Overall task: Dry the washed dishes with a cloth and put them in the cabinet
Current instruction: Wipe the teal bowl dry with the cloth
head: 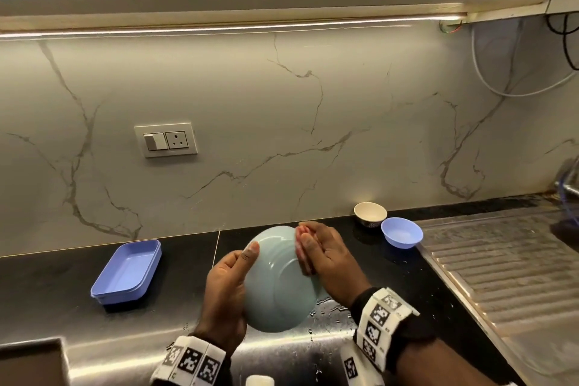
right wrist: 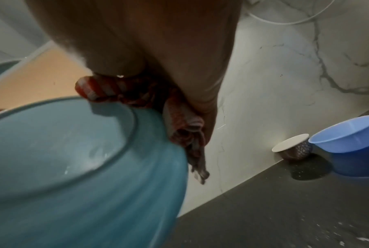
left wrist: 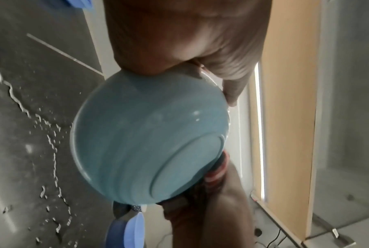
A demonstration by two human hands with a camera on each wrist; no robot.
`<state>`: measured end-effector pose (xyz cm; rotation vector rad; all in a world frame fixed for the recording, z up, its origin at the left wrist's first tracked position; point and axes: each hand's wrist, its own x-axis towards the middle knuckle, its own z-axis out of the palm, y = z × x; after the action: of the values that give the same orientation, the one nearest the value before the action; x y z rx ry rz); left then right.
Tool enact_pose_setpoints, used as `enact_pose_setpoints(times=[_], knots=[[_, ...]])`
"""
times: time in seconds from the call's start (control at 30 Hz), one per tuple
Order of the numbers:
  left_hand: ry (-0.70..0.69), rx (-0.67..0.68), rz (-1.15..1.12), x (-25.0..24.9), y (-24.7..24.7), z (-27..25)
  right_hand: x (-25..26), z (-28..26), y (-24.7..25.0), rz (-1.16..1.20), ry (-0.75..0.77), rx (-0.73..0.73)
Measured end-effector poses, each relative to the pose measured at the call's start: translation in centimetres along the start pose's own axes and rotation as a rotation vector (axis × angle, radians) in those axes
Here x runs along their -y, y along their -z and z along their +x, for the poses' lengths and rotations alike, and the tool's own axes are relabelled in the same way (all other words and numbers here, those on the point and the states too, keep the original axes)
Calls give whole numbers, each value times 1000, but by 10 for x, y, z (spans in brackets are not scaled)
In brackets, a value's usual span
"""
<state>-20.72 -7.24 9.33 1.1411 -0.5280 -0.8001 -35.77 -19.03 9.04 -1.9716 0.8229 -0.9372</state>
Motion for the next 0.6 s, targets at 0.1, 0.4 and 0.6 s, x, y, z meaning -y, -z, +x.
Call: enact_pose_setpoints(times=[0.1,0.4,0.6], knots=[[67,22,-112,-2,-3,3,-7,-21,-16,-31,38,-73],[145,104,-168,2,-11,0,-15,-57,-43,-134,238,-120],[170,105,-174,2,-15,-4,-1,-24,-3,36,231,-264]])
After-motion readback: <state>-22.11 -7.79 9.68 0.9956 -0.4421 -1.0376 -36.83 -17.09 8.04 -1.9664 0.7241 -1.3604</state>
